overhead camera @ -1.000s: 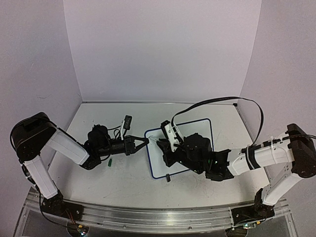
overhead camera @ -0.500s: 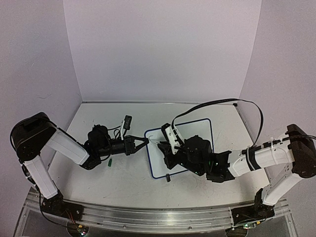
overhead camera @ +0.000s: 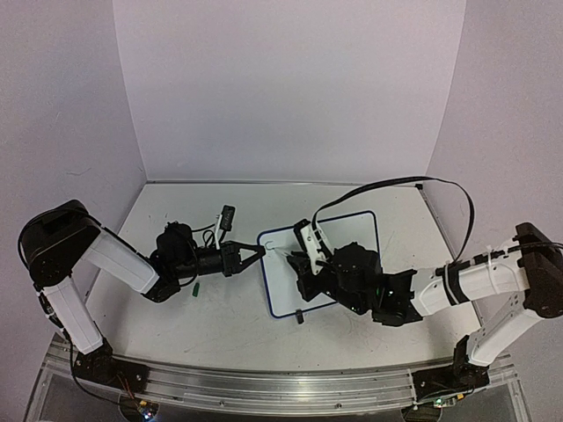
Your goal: Write a sentence on the whiteboard
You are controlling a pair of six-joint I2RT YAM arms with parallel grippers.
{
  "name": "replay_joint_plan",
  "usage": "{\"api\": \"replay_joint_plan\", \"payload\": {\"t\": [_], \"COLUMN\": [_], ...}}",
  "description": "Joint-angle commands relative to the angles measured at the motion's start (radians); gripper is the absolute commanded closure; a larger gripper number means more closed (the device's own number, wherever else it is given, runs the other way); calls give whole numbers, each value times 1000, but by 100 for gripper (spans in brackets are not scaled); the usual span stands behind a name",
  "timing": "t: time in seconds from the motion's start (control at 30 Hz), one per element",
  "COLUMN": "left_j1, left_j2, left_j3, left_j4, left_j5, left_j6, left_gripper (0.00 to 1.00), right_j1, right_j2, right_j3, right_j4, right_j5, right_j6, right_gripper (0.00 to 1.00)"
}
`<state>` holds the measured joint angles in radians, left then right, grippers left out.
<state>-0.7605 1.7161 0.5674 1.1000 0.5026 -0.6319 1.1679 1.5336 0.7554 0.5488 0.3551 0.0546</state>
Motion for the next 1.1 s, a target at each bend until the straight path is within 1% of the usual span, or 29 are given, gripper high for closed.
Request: {"api": "replay_joint_plan", "payload": {"t": [0.0, 0.73, 1.07], "left_j1": [-11, -10, -8], "left_j2": [-25, -22, -21], "left_j3": [-6, -8, -6], "left_j4": [34, 34, 32], "left_j5": [31, 28, 34], "left_j6": [-22, -23, -22], "left_gripper": [100, 100, 100], "right_j1": [-4, -4, -4], "right_j2": [-20, -30, -16], "right_j3": [-13, -37, -32], "right_j4": [-36, -57, -57], "right_j5": [47, 10, -33], "right_j6": [18, 38, 40], "right_gripper": [100, 100, 100]}}
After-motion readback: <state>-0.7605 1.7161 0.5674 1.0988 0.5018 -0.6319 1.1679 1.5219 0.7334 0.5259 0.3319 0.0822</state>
